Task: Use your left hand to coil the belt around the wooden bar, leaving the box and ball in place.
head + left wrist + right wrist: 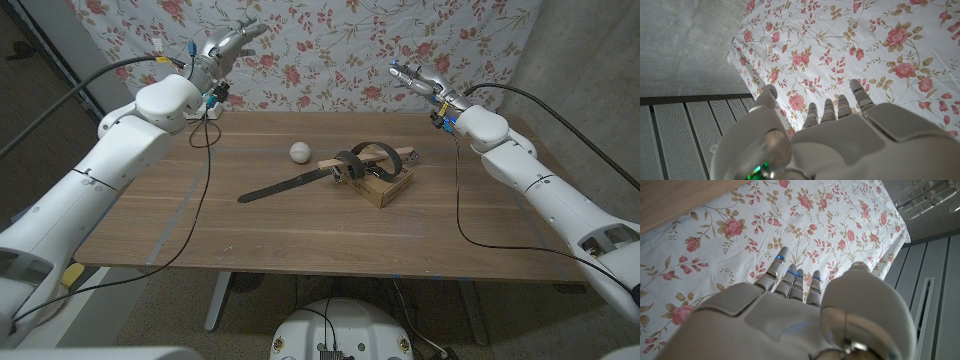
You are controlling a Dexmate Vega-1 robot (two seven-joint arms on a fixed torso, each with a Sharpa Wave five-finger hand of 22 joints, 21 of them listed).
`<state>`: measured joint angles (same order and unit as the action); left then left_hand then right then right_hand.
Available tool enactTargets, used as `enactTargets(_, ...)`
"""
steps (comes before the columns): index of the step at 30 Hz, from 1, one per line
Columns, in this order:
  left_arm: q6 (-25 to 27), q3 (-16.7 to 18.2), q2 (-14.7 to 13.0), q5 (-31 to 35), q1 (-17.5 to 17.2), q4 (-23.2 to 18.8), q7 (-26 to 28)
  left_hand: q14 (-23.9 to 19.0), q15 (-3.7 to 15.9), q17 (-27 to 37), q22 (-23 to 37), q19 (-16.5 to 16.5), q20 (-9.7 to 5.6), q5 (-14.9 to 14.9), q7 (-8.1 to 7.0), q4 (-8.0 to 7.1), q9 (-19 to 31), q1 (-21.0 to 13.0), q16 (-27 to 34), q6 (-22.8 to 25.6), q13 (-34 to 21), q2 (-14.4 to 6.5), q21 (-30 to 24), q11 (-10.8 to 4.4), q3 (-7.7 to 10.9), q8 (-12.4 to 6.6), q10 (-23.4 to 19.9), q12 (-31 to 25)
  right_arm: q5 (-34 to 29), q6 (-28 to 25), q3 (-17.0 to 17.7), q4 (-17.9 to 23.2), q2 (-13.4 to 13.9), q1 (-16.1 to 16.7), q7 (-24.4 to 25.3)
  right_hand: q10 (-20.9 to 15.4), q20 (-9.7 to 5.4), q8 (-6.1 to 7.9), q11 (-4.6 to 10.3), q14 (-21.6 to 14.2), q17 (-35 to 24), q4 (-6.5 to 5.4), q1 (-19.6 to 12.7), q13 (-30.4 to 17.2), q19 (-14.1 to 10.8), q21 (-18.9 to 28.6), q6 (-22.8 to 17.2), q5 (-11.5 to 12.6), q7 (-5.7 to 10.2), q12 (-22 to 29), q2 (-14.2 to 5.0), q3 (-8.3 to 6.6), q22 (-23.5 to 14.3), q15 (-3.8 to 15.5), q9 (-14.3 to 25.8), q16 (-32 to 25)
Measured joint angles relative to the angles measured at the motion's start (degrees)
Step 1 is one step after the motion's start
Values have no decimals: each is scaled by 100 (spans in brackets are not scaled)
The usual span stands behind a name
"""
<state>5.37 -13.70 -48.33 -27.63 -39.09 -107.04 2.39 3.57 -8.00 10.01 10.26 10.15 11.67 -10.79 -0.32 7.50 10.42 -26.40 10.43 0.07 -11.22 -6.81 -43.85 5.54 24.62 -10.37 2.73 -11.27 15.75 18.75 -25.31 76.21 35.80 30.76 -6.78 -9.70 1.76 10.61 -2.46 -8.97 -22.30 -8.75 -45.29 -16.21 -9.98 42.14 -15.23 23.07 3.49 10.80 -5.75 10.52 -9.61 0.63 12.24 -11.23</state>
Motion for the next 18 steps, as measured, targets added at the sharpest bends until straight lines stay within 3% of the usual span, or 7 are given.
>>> enactTargets(11,-302,-181,123,-115,202,450,-370,0,0,0,0,-37,26,22,-20,0,0,45,0,-20,0,0,22,0,0,0,0,0,527,515,224,-424,-347,111,340,-24,162,43,-23,98,107,23,169,88,241,-206,-44,-128,-43,0,-23,22,0,-70,-29,1)
enactTargets(14,-354,-181,123,-133,202,450,-435,0,0,0,0,-53,10,22,-20,0,0,45,0,-20,0,0,22,0,0,0,0,0,527,515,262,-578,-455,97,340,-22,251,43,-21,281,214,57,355,173,649,-483,-66,-245,-21,0,-41,57,0,-12,-70,1)
enactTargets(18,-408,-270,196,-160,300,684,-513,0,0,0,0,-53,10,22,-20,0,0,45,0,-20,0,0,21,0,0,0,0,0,727,683,308,-756,-612,65,487,92,425,43,96,838,511,102,595,339,1790,-1233,-105,-428,21,24,-41,101,-5,-6,-106,45)
